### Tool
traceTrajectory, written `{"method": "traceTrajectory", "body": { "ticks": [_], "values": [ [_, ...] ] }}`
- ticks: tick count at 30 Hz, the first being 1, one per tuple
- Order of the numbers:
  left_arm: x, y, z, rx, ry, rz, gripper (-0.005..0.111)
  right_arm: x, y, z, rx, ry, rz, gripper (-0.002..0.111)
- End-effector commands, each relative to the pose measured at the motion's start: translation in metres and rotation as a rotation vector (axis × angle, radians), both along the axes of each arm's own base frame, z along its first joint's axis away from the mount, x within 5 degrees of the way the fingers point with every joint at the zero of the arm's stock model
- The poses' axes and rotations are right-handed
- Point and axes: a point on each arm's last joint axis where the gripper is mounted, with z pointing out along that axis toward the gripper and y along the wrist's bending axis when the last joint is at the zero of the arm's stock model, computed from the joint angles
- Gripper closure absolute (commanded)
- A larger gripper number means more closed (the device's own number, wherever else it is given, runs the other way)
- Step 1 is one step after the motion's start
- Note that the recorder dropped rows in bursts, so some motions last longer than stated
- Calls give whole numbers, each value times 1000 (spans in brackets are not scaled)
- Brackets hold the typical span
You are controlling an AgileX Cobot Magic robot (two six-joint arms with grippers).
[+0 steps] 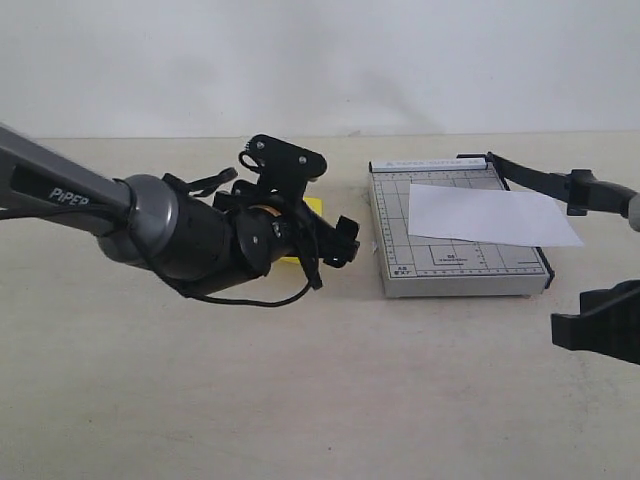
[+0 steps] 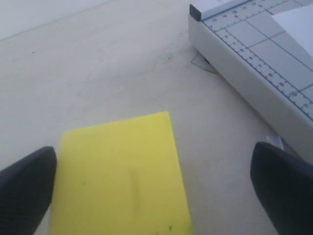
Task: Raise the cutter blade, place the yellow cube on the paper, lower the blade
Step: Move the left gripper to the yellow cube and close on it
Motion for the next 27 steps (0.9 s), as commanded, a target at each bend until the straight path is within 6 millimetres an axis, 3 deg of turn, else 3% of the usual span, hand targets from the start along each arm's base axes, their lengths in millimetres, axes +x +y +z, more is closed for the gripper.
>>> {"method": "traceTrajectory", "body": {
  "ticks": [1,8,11,13,19,22,27],
  "values": [
    [14,0,-4,-32,23,38,-2,1,0,1,-30,-14,31,108],
    [20,0,-16,-23,50,36,-1,1,0,1,-54,-20,52,108],
    [20,0,-16,-23,50,36,4,1,0,1,-54,-20,52,108],
    [19,0,-16,-23,52,35,18,1,0,1,-54,-20,52,108],
    [19,0,-16,20,38,6,78,0,1,2,-47,-19,61,108],
    [19,-1,-9,34,36,-23,102,0,2,2,-44,-18,65,108],
    [14,-4,26,13,45,-73,102,0,2,2,-44,-18,65,108]
  ]
}}
